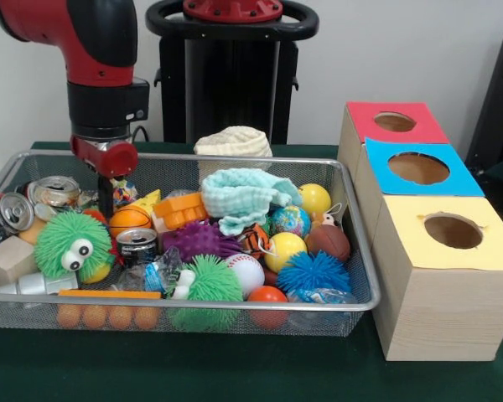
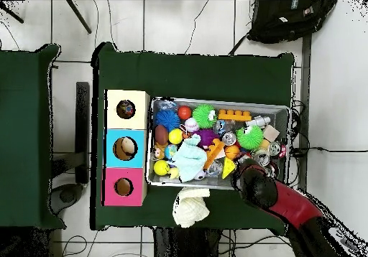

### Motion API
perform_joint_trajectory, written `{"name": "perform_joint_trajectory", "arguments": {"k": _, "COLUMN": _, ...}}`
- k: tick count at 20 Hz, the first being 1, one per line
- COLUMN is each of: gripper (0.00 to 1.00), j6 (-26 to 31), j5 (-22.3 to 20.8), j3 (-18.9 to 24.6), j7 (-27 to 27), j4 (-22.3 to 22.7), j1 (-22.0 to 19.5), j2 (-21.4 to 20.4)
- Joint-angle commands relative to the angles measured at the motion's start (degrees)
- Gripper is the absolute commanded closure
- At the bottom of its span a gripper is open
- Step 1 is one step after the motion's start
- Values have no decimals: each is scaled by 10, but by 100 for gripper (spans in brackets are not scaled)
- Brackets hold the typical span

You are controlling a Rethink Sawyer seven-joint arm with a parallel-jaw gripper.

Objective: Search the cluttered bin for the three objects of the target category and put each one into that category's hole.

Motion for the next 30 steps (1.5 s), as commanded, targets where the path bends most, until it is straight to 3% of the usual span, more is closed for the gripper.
{"name": "perform_joint_trajectory", "arguments": {"k": 1, "gripper": 100, "j6": 67, "j5": -22, "j3": 66, "j7": 1, "j4": 11, "j1": -2, "j2": 12}}
{"name": "perform_joint_trajectory", "arguments": {"k": 2, "gripper": 100, "j6": 71, "j5": -23, "j3": 67, "j7": -1, "j4": 10, "j1": -4, "j2": 12}}
{"name": "perform_joint_trajectory", "arguments": {"k": 3, "gripper": 0, "j6": 75, "j5": -25, "j3": 68, "j7": -4, "j4": 10, "j1": -6, "j2": 12}}
{"name": "perform_joint_trajectory", "arguments": {"k": 13, "gripper": 0, "j6": 202, "j5": 5, "j3": 41, "j7": -13, "j4": -7, "j1": 17, "j2": -12}}
{"name": "perform_joint_trajectory", "arguments": {"k": 18, "gripper": 0, "j6": 232, "j5": -2, "j3": 31, "j7": -11, "j4": -23, "j1": 24, "j2": -13}}
{"name": "perform_joint_trajectory", "arguments": {"k": 24, "gripper": 0, "j6": 249, "j5": -7, "j3": 14, "j7": 6, "j4": -34, "j1": 40, "j2": -19}}
{"name": "perform_joint_trajectory", "arguments": {"k": 30, "gripper": 0, "j6": 215, "j5": -27, "j3": -27, "j7": 25, "j4": -47, "j1": 77, "j2": -24}}
